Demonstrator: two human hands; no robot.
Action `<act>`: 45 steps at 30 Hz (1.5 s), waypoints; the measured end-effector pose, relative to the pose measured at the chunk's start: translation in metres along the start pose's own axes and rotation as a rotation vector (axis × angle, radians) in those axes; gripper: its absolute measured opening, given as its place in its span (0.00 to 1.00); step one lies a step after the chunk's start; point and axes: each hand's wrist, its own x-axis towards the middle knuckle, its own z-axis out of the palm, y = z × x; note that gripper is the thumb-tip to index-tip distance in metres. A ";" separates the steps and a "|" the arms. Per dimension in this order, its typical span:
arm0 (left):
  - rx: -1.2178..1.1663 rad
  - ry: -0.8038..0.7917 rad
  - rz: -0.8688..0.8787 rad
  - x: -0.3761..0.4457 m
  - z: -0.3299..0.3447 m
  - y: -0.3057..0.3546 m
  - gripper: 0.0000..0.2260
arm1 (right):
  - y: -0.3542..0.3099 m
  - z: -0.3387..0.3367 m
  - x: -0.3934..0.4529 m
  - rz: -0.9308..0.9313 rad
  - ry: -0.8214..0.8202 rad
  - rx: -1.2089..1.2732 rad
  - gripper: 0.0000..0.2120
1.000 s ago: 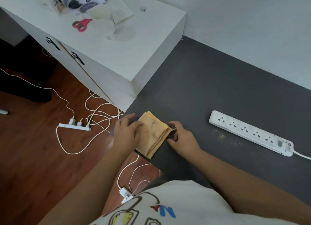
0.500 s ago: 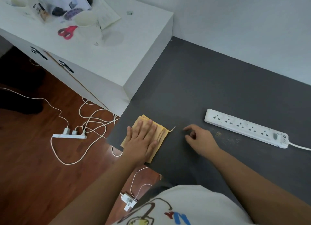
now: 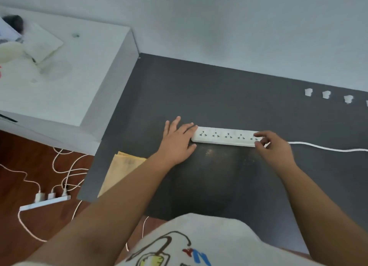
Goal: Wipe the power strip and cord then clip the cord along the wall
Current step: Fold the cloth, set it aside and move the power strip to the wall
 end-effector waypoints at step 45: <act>-0.131 -0.057 -0.139 0.234 -0.079 0.021 0.29 | 0.081 -0.150 0.228 -0.028 0.172 0.049 0.08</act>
